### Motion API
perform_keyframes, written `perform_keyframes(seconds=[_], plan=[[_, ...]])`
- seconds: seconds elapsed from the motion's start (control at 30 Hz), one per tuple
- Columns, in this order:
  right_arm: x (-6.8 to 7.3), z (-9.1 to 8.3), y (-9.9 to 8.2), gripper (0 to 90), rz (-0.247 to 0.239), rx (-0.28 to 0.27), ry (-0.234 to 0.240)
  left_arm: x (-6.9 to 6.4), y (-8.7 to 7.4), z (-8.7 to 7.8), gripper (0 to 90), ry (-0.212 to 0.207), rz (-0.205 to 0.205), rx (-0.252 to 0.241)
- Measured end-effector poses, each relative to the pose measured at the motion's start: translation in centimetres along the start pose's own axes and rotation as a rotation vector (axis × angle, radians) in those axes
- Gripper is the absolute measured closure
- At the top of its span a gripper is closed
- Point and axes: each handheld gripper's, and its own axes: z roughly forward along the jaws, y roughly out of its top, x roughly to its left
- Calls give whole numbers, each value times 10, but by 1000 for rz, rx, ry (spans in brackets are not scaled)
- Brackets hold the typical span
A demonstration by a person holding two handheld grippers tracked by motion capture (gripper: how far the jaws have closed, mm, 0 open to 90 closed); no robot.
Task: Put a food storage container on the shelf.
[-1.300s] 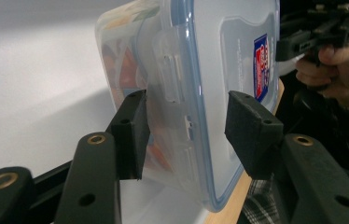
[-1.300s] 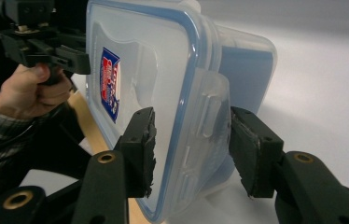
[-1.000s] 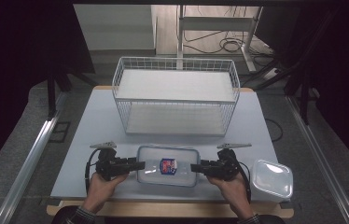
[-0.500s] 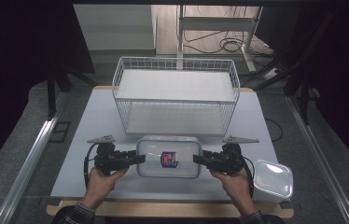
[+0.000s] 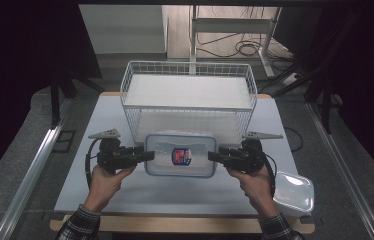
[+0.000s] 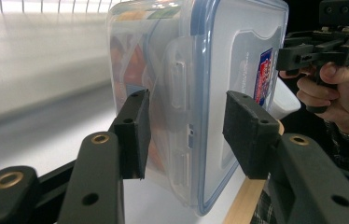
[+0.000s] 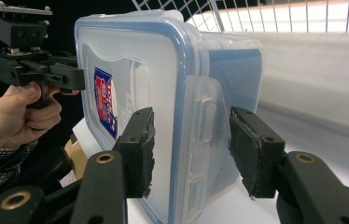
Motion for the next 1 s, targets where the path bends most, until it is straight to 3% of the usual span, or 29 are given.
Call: perform_keyframes(seconds=[0.5,1.0], plan=[[6,-8,48,518,-40,-49,-4,-5,47,-10,521,6,32,-43],[5,-15,96,517,-49,-92,-7,-6,96,-14,522,2,47,-72]])
